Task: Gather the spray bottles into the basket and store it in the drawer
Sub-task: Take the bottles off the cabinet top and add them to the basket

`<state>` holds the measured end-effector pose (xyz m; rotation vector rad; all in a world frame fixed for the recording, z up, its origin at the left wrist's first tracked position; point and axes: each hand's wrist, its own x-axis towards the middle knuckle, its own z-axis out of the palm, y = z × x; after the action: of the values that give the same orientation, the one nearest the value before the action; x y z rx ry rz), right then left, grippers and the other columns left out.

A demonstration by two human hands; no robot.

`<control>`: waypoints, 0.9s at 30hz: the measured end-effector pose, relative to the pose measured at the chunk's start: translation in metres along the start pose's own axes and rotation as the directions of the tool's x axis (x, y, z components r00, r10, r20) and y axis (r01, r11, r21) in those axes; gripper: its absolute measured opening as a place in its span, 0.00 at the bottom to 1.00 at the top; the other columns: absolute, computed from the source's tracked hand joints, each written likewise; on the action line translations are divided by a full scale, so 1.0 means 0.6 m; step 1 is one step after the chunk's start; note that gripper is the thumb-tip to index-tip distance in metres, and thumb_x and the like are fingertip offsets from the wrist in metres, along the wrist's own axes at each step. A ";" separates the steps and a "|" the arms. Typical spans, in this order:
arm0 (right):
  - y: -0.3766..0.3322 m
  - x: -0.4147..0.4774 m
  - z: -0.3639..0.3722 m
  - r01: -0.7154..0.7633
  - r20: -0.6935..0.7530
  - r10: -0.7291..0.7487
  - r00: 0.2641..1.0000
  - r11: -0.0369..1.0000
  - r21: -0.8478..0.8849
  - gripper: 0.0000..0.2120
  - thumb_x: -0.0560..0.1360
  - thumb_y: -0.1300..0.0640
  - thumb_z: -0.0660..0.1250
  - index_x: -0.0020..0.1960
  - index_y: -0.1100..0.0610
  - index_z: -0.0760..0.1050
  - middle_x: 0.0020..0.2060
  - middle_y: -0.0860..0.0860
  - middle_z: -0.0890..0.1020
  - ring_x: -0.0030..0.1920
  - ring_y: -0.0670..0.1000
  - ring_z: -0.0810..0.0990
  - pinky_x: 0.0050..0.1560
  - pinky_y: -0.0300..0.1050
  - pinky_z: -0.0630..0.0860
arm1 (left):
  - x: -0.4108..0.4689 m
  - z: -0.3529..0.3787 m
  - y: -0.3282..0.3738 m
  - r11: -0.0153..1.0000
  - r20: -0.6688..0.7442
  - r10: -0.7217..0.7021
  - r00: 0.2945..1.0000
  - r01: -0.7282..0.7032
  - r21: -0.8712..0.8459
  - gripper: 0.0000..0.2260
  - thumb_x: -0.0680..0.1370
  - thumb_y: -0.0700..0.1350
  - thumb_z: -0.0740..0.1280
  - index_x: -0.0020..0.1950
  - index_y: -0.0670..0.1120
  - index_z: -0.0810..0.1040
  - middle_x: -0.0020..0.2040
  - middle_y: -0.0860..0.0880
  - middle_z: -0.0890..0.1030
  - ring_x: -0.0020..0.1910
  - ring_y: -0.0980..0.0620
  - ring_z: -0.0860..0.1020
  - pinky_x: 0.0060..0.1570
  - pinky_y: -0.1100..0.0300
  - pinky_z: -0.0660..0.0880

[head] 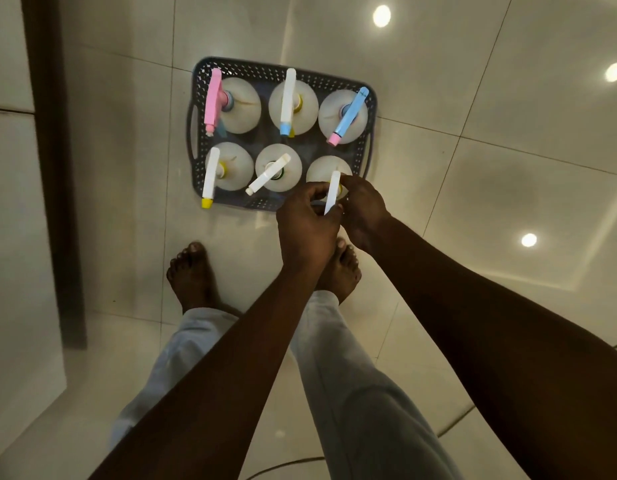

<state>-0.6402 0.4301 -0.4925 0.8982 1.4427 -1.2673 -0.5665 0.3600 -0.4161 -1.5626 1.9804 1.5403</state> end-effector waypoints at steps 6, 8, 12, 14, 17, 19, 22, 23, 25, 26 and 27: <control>-0.005 -0.009 0.006 -0.065 -0.025 0.068 0.997 0.993 0.101 0.20 0.85 0.53 0.64 0.75 0.58 0.73 0.68 0.62 0.79 0.67 0.63 0.80 0.69 0.60 0.79 | 0.004 0.008 0.011 0.999 -0.018 -0.001 1.000 0.000 -0.039 0.16 0.75 0.40 0.78 0.62 0.44 0.84 0.56 0.49 0.87 0.54 0.52 0.85 0.59 0.52 0.84; -0.010 -0.014 0.005 -0.065 -0.037 0.070 0.997 0.991 0.115 0.20 0.85 0.52 0.65 0.75 0.58 0.73 0.67 0.61 0.80 0.67 0.63 0.80 0.69 0.60 0.79 | 0.002 0.005 0.017 0.999 -0.003 -0.002 1.000 0.002 -0.036 0.16 0.75 0.40 0.78 0.63 0.44 0.84 0.57 0.49 0.87 0.55 0.52 0.85 0.59 0.54 0.83; -0.025 -0.029 -0.012 -0.023 -0.079 0.022 0.997 1.000 -0.015 0.20 0.84 0.54 0.65 0.74 0.61 0.75 0.56 0.55 0.82 0.55 0.55 0.84 0.62 0.54 0.82 | -0.014 -0.013 0.027 0.999 -0.013 0.026 1.000 -0.027 -0.023 0.19 0.75 0.42 0.79 0.65 0.43 0.82 0.58 0.48 0.86 0.54 0.56 0.84 0.53 0.71 0.79; -0.035 -0.034 -0.028 -0.003 -0.083 -0.009 0.997 0.990 -0.139 0.19 0.84 0.55 0.64 0.72 0.64 0.76 0.47 0.49 0.81 0.45 0.48 0.81 0.62 0.52 0.80 | -0.024 -0.032 0.022 0.999 -0.051 0.024 0.998 -0.023 0.023 0.19 0.75 0.43 0.79 0.65 0.44 0.82 0.58 0.50 0.86 0.54 0.57 0.83 0.50 0.78 0.75; -0.053 -0.037 -0.054 -0.004 -0.124 -0.011 0.992 0.993 -0.117 0.09 0.85 0.60 0.62 0.60 0.63 0.79 0.42 0.51 0.78 0.40 0.48 0.77 0.48 0.44 0.77 | -0.040 -0.077 0.004 0.996 -0.130 0.063 0.990 -0.054 0.075 0.12 0.75 0.41 0.74 0.59 0.48 0.85 0.51 0.55 0.86 0.47 0.66 0.81 0.48 0.76 0.76; -0.066 -0.037 -0.065 0.028 -0.168 -0.037 0.985 0.998 -0.053 0.07 0.84 0.64 0.63 0.56 0.63 0.80 0.41 0.55 0.78 0.37 0.52 0.76 0.42 0.43 0.73 | -0.047 -0.123 -0.021 0.976 -0.204 0.138 0.969 -0.098 0.193 0.08 0.74 0.43 0.69 0.49 0.53 0.84 0.41 0.61 0.83 0.43 0.70 0.81 0.49 0.70 0.78; -0.084 -0.028 -0.079 0.110 -0.233 -0.149 0.961 0.979 -0.171 0.06 0.82 0.63 0.68 0.57 0.62 0.81 0.47 0.60 0.80 0.46 0.57 0.78 0.50 0.50 0.76 | -0.027 -0.200 -0.077 0.934 -0.197 0.138 0.971 -0.061 0.352 0.06 0.74 0.48 0.66 0.44 0.50 0.83 0.37 0.54 0.84 0.42 0.52 0.85 0.49 0.51 0.81; -0.089 -0.024 -0.080 0.126 -0.237 -0.169 0.957 0.974 -0.189 0.06 0.82 0.62 0.68 0.57 0.62 0.81 0.48 0.60 0.79 0.49 0.58 0.78 0.52 0.52 0.77 | -0.009 -0.223 -0.093 0.945 -0.203 0.123 0.971 -0.052 0.324 0.06 0.73 0.46 0.66 0.42 0.47 0.83 0.36 0.50 0.84 0.39 0.46 0.84 0.45 0.47 0.81; -0.099 -0.015 -0.081 0.142 -0.229 -0.188 0.955 0.969 -0.204 0.06 0.82 0.62 0.68 0.57 0.62 0.80 0.50 0.61 0.79 0.51 0.58 0.76 0.54 0.53 0.76 | 0.040 -0.269 -0.121 0.944 -0.255 0.138 0.957 -0.049 0.326 0.06 0.73 0.43 0.67 0.40 0.44 0.82 0.34 0.46 0.82 0.35 0.43 0.81 0.40 0.46 0.80; -0.103 -0.011 -0.079 0.145 -0.219 -0.191 0.957 0.968 -0.206 0.06 0.82 0.63 0.68 0.58 0.62 0.80 0.50 0.61 0.78 0.50 0.57 0.75 0.54 0.52 0.75 | 0.070 -0.289 -0.128 0.932 -0.287 0.161 0.944 -0.049 0.360 0.07 0.74 0.43 0.67 0.40 0.44 0.83 0.34 0.45 0.83 0.35 0.44 0.82 0.40 0.47 0.80; -0.105 -0.007 -0.074 0.146 -0.215 -0.193 0.957 0.966 -0.214 0.07 0.82 0.63 0.68 0.58 0.63 0.80 0.50 0.61 0.77 0.50 0.57 0.75 0.53 0.51 0.75 | 0.103 -0.308 -0.135 0.924 -0.328 0.171 0.929 -0.036 0.380 0.09 0.75 0.43 0.66 0.42 0.42 0.84 0.36 0.43 0.84 0.37 0.43 0.83 0.42 0.46 0.82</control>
<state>-0.7080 0.4627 -0.4734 0.8242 1.8319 -1.1460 -0.4504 0.1843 -0.4236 -1.6797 2.4063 0.8741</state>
